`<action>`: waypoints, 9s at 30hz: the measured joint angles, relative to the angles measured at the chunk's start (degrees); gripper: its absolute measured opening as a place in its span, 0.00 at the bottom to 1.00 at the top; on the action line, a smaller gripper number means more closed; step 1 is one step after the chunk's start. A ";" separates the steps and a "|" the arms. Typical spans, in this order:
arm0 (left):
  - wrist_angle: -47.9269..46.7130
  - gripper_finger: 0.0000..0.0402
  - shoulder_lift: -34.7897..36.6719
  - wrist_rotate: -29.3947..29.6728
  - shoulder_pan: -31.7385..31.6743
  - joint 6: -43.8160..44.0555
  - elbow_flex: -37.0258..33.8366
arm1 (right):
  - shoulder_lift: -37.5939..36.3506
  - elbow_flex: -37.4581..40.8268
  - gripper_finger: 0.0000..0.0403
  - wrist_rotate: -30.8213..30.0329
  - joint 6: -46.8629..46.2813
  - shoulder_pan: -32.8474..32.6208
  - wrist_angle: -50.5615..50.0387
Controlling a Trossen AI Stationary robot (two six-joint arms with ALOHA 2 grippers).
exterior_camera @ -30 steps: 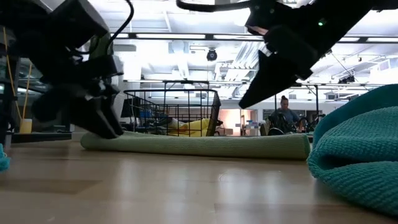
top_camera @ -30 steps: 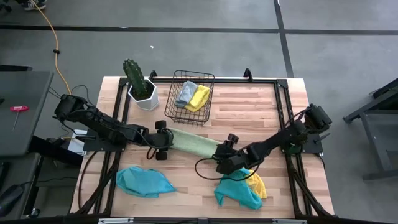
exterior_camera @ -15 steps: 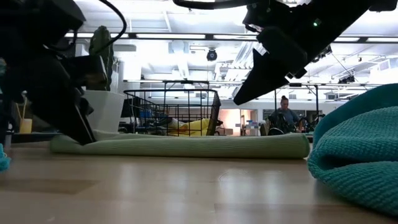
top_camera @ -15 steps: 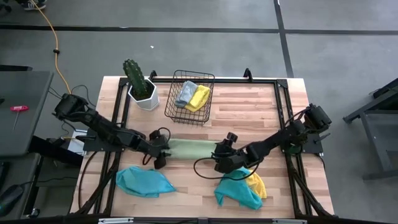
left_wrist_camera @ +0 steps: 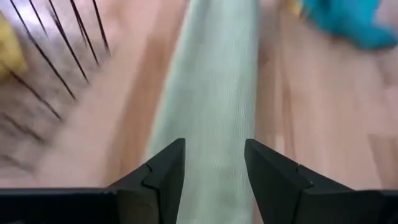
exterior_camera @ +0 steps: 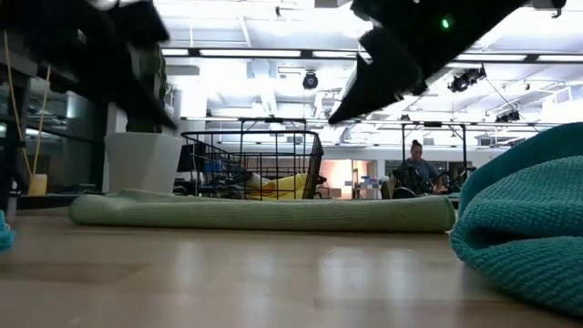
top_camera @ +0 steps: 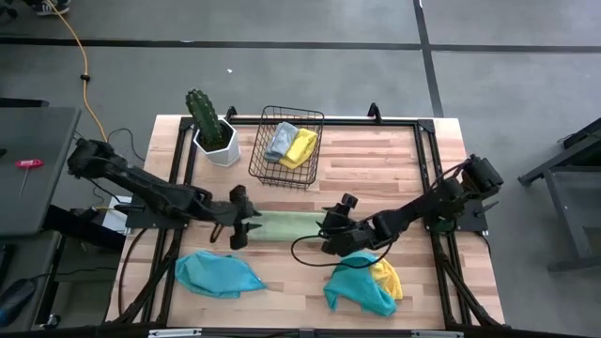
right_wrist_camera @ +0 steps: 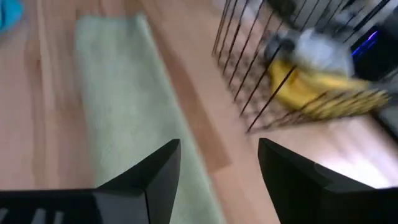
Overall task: Fold microfiber towels
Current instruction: Fold the green microfiber cloth
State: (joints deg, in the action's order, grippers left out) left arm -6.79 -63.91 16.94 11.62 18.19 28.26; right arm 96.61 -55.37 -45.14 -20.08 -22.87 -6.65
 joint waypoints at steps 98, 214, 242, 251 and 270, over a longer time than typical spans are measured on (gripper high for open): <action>24.21 0.39 8.73 30.88 20.31 -11.75 -2.62 | -11.81 -0.04 0.52 5.55 -35.40 2.62 -19.77; -2.52 0.00 -4.60 -1.89 4.52 29.28 -2.64 | 0.19 0.02 0.00 10.81 -86.51 -14.60 -56.01; 9.21 0.00 -20.90 -9.15 -5.31 21.58 -2.52 | -3.49 -0.09 0.00 0.87 -49.20 -7.26 -12.62; 14.42 0.00 -21.30 -12.78 -4.59 20.64 -2.71 | -3.49 -0.11 0.00 2.84 -43.93 -6.73 -7.85; -8.70 0.00 -7.38 7.25 6.24 17.56 5.97 | -3.49 -0.11 0.00 3.59 -42.86 -6.73 -9.13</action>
State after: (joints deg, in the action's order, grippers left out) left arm -15.49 -71.29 24.19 17.86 35.75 34.23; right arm 93.12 -55.48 -41.55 -62.94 -29.61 -15.78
